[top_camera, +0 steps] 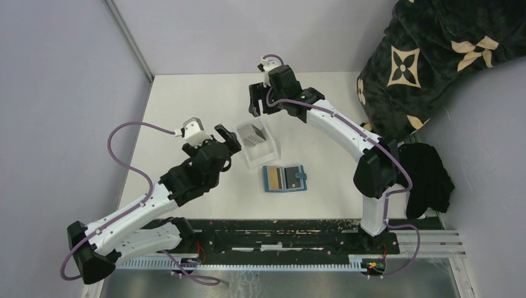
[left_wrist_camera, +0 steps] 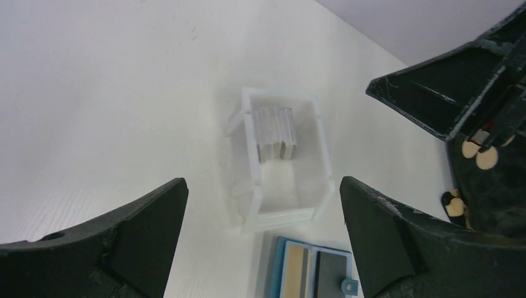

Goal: Put the credit cards into the card holder
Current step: Pick up the credit card from the storage box.

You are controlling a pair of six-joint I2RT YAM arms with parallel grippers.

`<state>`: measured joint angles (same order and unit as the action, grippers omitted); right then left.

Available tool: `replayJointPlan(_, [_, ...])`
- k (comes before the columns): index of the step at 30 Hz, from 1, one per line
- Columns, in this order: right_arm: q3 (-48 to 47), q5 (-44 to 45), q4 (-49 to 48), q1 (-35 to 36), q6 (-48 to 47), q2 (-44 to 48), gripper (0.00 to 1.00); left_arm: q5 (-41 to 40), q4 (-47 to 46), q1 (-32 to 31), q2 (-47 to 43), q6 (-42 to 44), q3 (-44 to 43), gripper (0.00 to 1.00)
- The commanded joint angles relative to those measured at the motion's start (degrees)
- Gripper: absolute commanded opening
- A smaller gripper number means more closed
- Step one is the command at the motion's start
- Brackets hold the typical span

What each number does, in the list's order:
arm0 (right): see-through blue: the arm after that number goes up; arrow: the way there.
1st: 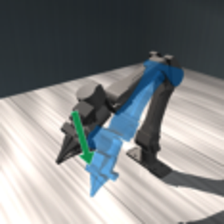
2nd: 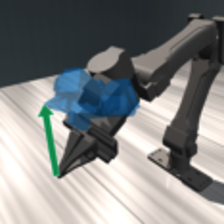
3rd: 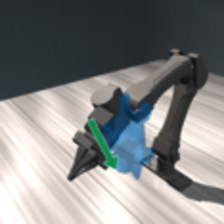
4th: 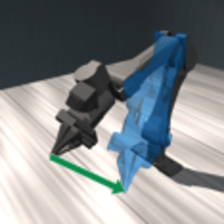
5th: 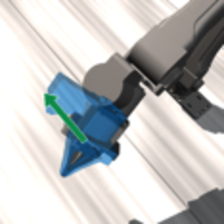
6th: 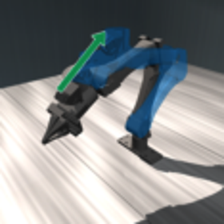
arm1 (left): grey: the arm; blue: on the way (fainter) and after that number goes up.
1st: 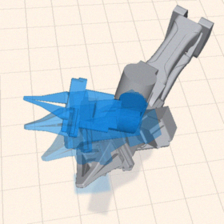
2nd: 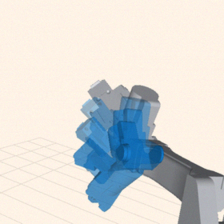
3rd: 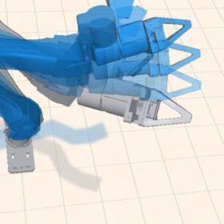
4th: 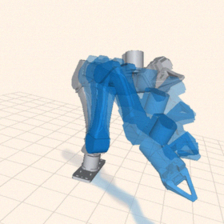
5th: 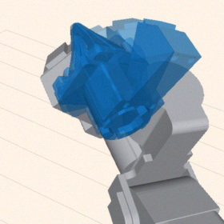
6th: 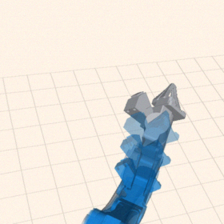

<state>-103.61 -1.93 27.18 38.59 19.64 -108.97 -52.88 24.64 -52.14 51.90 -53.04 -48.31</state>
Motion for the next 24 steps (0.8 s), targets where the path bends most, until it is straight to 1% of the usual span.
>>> replayJointPlan(1, [-6.25,-2.52,3.18,0.49,-0.57,-2.62,0.77,7.21,-3.09,5.84,0.77,0.38,1.55,0.99])
replayJointPlan(6, [-10.44,-1.93,5.77,0.63,-0.61,-6.83,0.76,9.53,-3.26,8.60,4.48,2.52,0.36,0.98])
replayJointPlan(9, [-11.22,0.65,6.59,1.29,-1.40,-8.48,0.76,10.41,-3.06,9.42,7.14,3.47,-0.79,0.98])
replayJointPlan(12, [-12.49,1.65,8.14,1.42,-2.11,-10.34,0.71,11.65,-3.08,10.46,9.35,4.32,-1.78,0.98])
replayJointPlan(14, [-14.06,1.54,9.75,1.41,-2.38,-11.97,0.68,12.76,-3.98,11.08,10.18,4.92,-1.95,0.98])
replayJointPlan(18, [-16.61,0.56,12.01,1.48,-2.41,-14.90,0.67,15.30,-4.69,12.79,12.25,4.81,-1.73,0.97])
replayJointPlan(24, [-17.91,-1.45,13.20,1.45,-1.47,-17.92,0.65,18.78,-6.92,15.20,15.67,5.24,-1.43,0.97])
